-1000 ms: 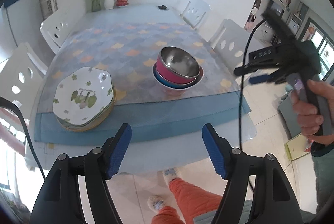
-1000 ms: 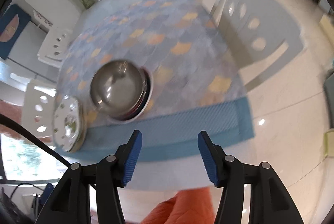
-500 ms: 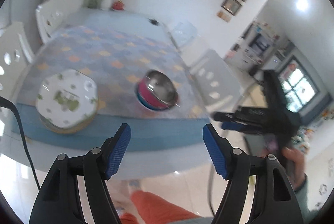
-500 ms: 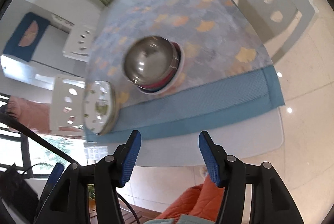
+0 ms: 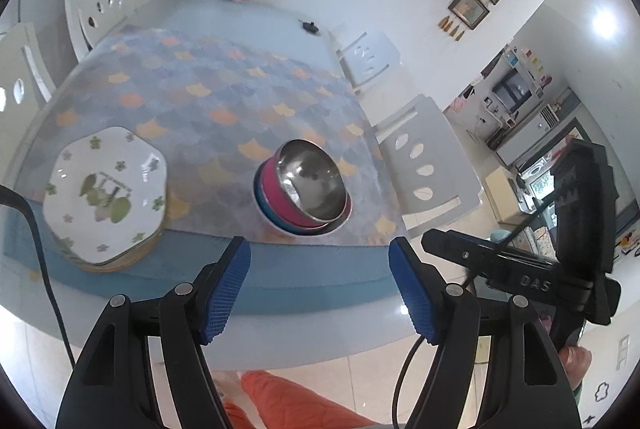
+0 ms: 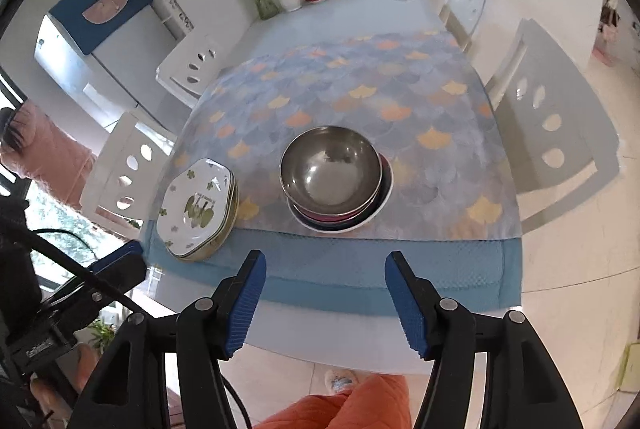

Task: Organize plates and bowls
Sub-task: 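Move both tools back toward the bowl stack, then grip the rim of the stacked bowls with both tools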

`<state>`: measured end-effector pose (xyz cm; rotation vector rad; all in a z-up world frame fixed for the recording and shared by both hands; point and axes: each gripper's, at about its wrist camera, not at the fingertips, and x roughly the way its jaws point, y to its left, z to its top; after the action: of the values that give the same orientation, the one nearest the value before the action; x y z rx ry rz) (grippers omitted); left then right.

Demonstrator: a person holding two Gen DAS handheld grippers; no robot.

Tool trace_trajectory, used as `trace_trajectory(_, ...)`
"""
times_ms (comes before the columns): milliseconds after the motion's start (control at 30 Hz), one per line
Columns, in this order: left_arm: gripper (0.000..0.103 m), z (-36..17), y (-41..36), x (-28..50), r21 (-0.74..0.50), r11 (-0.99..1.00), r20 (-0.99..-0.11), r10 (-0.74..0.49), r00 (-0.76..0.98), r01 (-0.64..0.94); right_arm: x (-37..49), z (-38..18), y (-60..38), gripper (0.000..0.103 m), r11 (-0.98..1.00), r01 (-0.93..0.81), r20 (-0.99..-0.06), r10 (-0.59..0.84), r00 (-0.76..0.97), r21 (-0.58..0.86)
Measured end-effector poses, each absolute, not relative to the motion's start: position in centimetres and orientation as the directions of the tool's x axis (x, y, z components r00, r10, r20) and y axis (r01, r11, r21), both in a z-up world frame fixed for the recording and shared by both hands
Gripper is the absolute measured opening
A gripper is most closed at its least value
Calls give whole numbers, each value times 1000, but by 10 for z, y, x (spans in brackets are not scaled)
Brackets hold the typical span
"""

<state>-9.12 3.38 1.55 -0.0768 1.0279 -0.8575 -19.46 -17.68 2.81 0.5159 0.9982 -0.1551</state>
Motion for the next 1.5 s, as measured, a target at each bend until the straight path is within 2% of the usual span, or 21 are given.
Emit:
trace_trajectory(133,70,6,13,-79,-385,709,-749,-614,249,591,-192,27,-189,61,884,337,-828,93,553,324)
trace_trajectory(233,70,-6,-2,-66,-291,768,-781,-535,322,570,-187,29,-198,64,897,331,-833,70,549,294)
trace_trajectory(400,70,-20,-21,-48,-301,782,-804,-515,296,546,-181,30,-218,66,896,330,-825,65,562,296)
trace_trajectory(567,70,0,-35,-47,-288,777,-784,-527,329,560,-178,43,-239,66,887,333,-787,54,615,321)
trace_trajectory(633,70,11,-39,-47,-262,779,-772,-524,361,570,-175,50,-245,69,885,323,-767,58,639,335)
trace_trajectory(733,70,20,-44,-45,-237,788,-761,-514,396,568,-168,55,-249,80,886,305,-743,65,666,350)
trace_trajectory(933,70,5,-46,-33,-251,807,-786,-492,374,535,-143,30,-254,82,881,292,-778,124,617,372)
trace_trajectory(1267,68,-57,-60,-8,-237,841,-863,-412,292,487,-117,-24,-269,82,830,332,-819,231,525,447)
trace_trajectory(1500,68,-82,-66,7,-252,853,-882,-397,254,457,-107,-43,-278,82,803,357,-829,275,486,476)
